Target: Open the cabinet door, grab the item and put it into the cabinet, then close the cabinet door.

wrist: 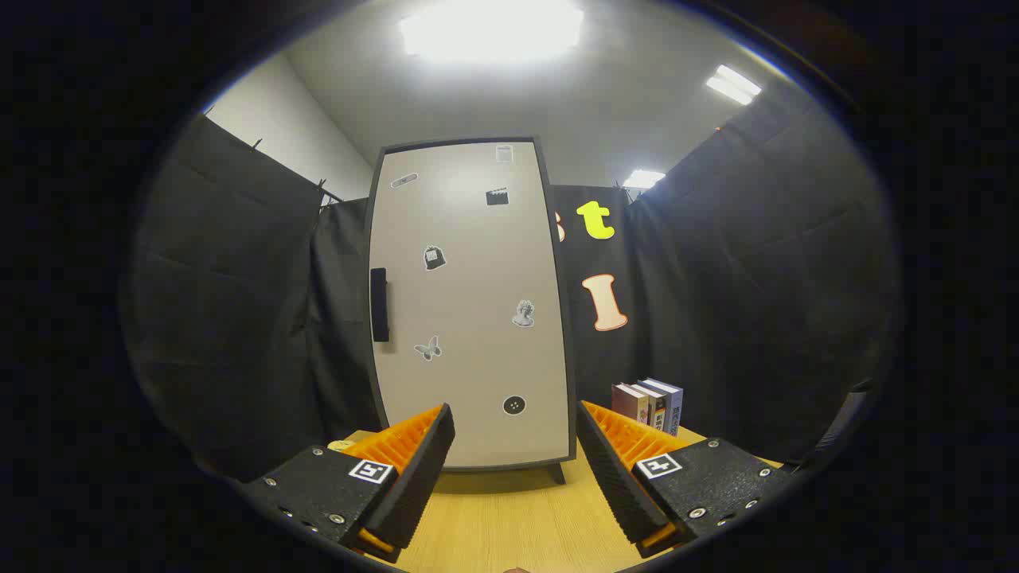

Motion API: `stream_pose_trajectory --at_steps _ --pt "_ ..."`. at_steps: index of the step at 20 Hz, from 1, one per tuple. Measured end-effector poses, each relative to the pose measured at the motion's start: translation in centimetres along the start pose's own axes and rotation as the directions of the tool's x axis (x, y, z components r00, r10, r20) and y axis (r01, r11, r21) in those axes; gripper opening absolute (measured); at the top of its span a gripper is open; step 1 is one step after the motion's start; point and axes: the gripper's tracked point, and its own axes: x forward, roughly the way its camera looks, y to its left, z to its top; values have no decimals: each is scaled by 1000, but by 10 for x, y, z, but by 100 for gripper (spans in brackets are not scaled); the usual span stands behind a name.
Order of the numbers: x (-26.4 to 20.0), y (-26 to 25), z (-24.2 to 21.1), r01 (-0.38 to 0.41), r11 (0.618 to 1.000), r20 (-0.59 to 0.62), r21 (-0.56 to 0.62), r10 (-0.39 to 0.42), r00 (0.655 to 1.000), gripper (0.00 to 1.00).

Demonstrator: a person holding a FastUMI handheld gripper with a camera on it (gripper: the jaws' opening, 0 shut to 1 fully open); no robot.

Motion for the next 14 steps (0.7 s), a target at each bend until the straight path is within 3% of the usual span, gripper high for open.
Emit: stream_pose_trajectory --at_steps 14 --pt "-3 17 -4 -18 1000 -12 13 18 1000 95"
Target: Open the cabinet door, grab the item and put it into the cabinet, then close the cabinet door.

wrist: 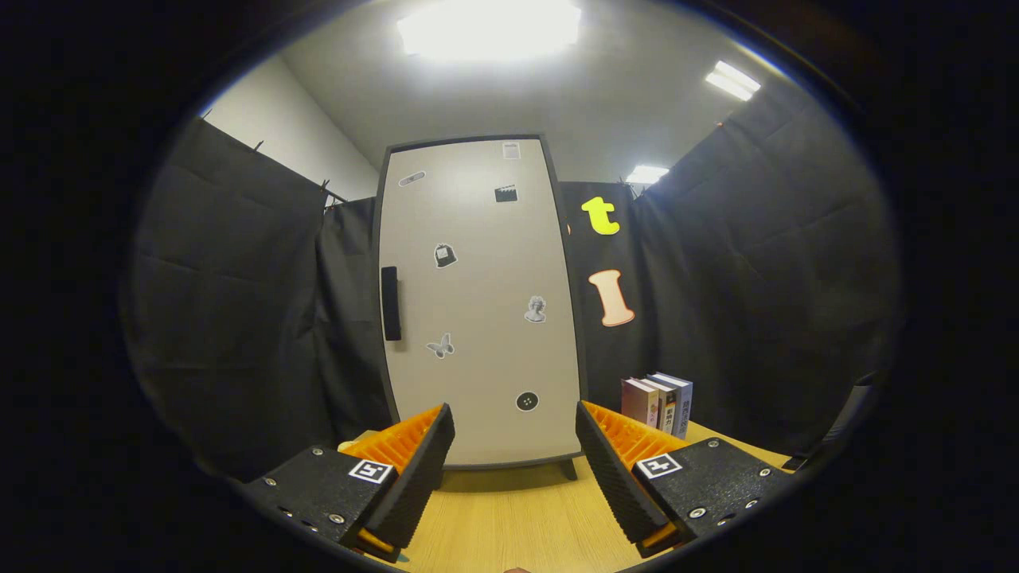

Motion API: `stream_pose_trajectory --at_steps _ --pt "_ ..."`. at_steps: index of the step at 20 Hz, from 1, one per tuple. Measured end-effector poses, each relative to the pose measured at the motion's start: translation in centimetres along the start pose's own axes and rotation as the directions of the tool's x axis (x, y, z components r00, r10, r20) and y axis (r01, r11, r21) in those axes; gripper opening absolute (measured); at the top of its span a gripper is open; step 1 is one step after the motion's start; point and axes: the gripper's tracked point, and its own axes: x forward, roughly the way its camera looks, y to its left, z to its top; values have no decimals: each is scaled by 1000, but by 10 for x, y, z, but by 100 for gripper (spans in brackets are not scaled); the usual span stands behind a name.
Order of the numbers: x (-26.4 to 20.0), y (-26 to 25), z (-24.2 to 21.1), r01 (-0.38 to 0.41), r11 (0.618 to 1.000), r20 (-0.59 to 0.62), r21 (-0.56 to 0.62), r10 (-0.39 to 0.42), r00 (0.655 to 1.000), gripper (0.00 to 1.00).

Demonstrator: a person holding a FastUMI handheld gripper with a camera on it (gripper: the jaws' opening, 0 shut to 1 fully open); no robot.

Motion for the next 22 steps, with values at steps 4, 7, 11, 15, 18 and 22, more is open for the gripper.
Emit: stream_pose_trajectory --at_steps 4,7,11,15,18,22 --pt "3 6 0 -6 1000 -5 -7 6 1000 95" --pt "9 12 9 -15 1000 5 -5 15 1000 95" --pt "26 27 29 -41 999 13 7 41 999 95" --pt "53 54 50 -99 994 -2 43 99 995 95" --pt "75 72 66 -134 989 12 55 134 991 95" --pt "108 97 84 -176 983 29 56 175 984 95"
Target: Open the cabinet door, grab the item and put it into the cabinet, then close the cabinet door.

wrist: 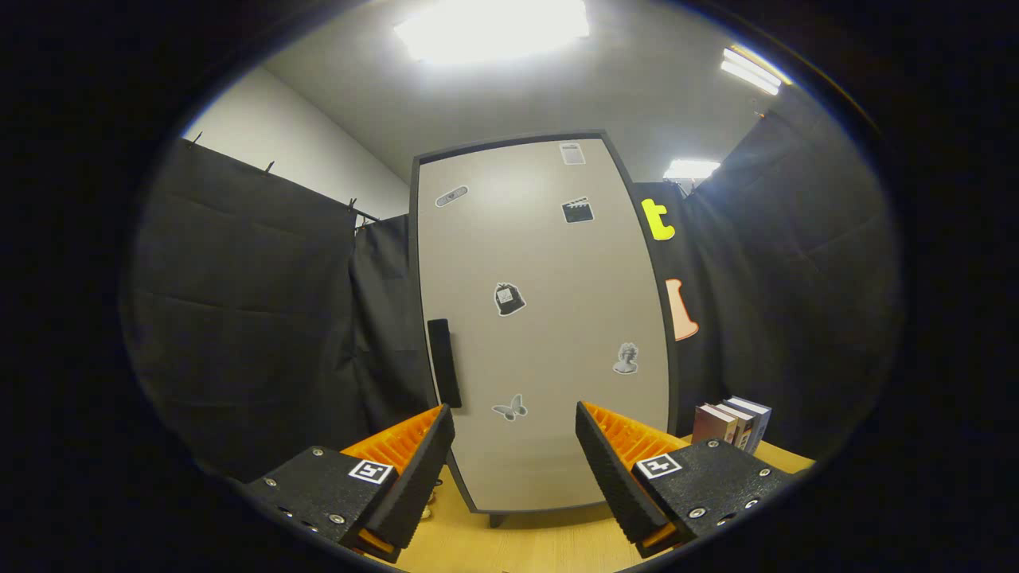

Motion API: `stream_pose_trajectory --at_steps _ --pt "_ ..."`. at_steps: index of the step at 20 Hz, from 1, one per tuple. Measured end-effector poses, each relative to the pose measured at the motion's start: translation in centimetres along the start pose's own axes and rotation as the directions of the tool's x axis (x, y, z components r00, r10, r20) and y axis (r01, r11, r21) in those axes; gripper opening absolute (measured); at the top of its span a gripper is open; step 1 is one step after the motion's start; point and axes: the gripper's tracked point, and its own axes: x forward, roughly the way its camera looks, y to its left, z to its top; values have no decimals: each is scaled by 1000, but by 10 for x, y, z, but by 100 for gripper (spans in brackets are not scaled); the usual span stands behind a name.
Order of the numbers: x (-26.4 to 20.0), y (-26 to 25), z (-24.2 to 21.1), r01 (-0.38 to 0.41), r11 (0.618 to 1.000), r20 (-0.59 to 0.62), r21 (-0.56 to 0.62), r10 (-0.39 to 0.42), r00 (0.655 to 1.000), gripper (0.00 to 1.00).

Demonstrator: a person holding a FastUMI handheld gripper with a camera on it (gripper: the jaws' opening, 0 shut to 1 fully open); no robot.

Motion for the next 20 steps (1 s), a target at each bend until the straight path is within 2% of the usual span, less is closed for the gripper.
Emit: stream_pose_trajectory --at_steps 11,17,20 --pt "115 59 -8 -92 995 -84 38 95 992 91" --pt "150 91 -23 -143 990 -125 24 144 982 78" --pt "163 96 -24 -133 991 -123 1 132 984 67"
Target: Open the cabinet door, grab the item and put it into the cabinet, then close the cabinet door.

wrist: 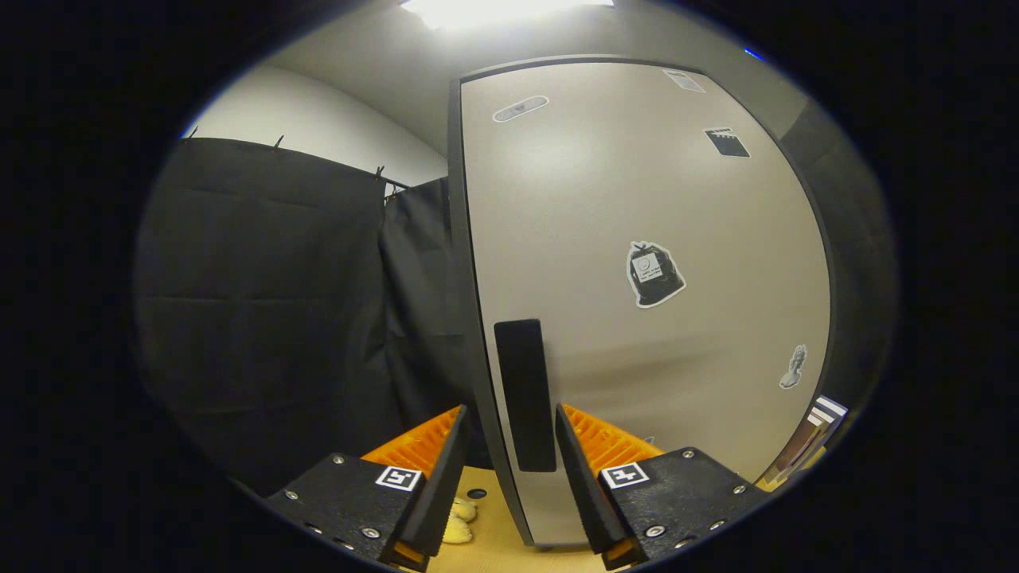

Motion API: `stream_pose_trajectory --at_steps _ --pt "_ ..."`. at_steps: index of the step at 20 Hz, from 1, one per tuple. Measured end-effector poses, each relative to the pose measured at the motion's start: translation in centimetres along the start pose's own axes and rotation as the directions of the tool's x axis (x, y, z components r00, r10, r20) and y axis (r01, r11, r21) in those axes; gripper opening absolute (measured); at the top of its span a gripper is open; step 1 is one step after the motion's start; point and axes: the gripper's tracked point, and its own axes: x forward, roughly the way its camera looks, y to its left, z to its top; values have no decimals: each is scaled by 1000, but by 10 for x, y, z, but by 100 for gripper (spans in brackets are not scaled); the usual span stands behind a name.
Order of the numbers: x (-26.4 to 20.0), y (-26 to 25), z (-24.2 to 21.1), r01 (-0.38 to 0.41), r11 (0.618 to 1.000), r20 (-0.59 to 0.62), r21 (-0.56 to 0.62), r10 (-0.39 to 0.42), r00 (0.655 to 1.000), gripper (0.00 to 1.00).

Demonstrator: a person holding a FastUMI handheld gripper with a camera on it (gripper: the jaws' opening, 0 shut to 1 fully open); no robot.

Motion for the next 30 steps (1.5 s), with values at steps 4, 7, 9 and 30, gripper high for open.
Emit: stream_pose_trajectory --at_steps 4,7,9,30 --pt "6 5 5 28 1000 2 1 -28 1000 49" --pt "5 -4 7 86 996 -6 9 -86 996 21" --pt "9 0 5 72 995 -15 74 -71 997 7" --pt "10 0 -7 87 994 0 -59 -87 996 71"
